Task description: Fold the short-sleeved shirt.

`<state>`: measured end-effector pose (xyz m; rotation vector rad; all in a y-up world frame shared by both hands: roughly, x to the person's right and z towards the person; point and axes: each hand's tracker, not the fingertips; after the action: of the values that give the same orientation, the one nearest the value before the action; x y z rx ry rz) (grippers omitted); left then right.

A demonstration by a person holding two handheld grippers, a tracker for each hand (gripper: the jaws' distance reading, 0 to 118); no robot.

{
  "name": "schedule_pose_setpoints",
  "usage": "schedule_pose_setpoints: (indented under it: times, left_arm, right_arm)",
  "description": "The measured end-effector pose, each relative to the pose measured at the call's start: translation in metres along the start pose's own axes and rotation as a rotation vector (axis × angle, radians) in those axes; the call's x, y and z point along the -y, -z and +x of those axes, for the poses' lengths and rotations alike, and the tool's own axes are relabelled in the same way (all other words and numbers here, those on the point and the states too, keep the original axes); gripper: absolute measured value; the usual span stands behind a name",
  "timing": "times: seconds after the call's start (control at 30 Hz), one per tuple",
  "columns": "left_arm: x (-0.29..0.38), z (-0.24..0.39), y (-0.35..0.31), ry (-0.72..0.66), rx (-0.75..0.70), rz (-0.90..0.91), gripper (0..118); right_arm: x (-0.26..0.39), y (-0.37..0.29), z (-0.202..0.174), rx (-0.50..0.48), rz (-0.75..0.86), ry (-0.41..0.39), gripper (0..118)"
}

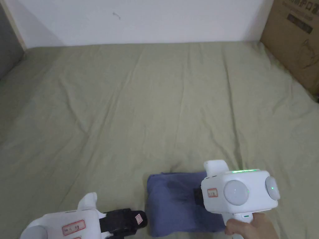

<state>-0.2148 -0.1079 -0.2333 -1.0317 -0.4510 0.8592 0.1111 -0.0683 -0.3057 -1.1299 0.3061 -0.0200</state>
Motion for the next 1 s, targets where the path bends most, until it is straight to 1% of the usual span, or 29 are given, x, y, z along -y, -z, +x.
schedule_pose_setpoints:
  times: [0.03,0.07,0.1,0.13,0.23,0.3,0.37,0.47,0.5,0.53,0.57,0.6,0.63,0.67,0.7,0.73,0.77,0.8,0.9,0.97,1.0]
  left_arm:
    - [-0.004,0.000,0.006,0.009,-0.002,-0.012,82]
    - [-0.006,0.002,0.013,0.010,0.005,-0.032,109]
    - [-0.008,0.002,0.021,-0.007,0.035,-0.061,118]
    - [-0.012,0.001,0.022,-0.032,0.081,-0.037,116]
    - [-0.018,0.004,0.042,-0.094,0.077,-0.018,116]
    - [-0.023,0.002,0.060,-0.127,0.158,-0.034,116]
    - [-0.025,0.000,0.082,-0.177,0.188,-0.081,117]
    - [-0.026,-0.003,0.101,-0.201,0.269,-0.072,117]
    - [-0.026,-0.003,0.105,-0.208,0.286,-0.066,116]
    - [-0.025,-0.003,0.109,-0.200,0.274,-0.069,115]
    - [-0.025,-0.003,0.112,-0.190,0.277,-0.073,110]
    - [-0.024,-0.001,0.114,-0.163,0.253,-0.081,96]
    - [-0.026,0.000,0.113,-0.129,0.210,-0.091,56]
    - [-0.027,-0.001,0.112,-0.107,0.152,-0.105,37]
    - [-0.029,-0.005,0.114,-0.112,0.067,-0.121,36]
    - [-0.029,-0.016,0.119,-0.168,0.097,-0.153,36]
    - [-0.030,-0.023,0.118,-0.272,0.224,-0.133,35]
    - [-0.031,-0.021,0.116,-0.289,0.225,-0.140,35]
    - [-0.035,-0.007,0.111,-0.151,0.143,-0.155,35]
    - [-0.040,-0.004,0.106,-0.139,0.126,-0.165,35]
    - [-0.042,-0.003,0.101,-0.133,0.121,-0.165,35]
  right_arm:
    - [0.000,0.001,-0.001,0.004,-0.001,-0.010,0]
    - [0.001,0.002,-0.001,0.006,-0.001,-0.014,0]
    - [0.002,0.002,-0.001,0.007,0.000,-0.018,0]
    - [0.002,0.003,-0.001,0.009,0.001,-0.021,0]
    - [0.004,0.002,-0.003,0.015,0.009,-0.017,0]
    - [0.004,0.002,-0.002,0.015,0.009,-0.014,0]
    - [0.004,0.002,0.000,0.007,0.008,-0.009,0]
    - [0.003,0.003,0.006,-0.018,0.005,0.014,0]
    - [0.003,0.004,0.007,-0.023,0.004,0.022,0]
    - [0.003,0.004,0.009,-0.029,0.005,0.032,0]
    - [0.004,0.004,0.010,-0.038,0.005,0.044,0]
    - [0.004,0.005,0.011,-0.039,0.005,0.058,0]
    - [0.004,0.005,0.011,-0.038,0.006,0.067,0]
    - [0.004,0.006,0.010,-0.033,0.008,0.067,0]
    - [0.004,0.006,0.009,-0.027,0.010,0.065,0]
    - [0.004,0.006,0.009,-0.031,0.009,0.064,0]
    - [0.004,0.006,0.005,-0.024,0.010,0.065,0]
    - [0.005,0.003,0.002,-0.016,0.021,0.058,0]
    - [0.003,-0.013,-0.011,0.026,0.095,-0.007,0]
    - [0.000,-0.029,-0.021,0.032,0.174,-0.018,0]
    - [-0.002,-0.038,-0.026,0.032,0.224,-0.006,0]
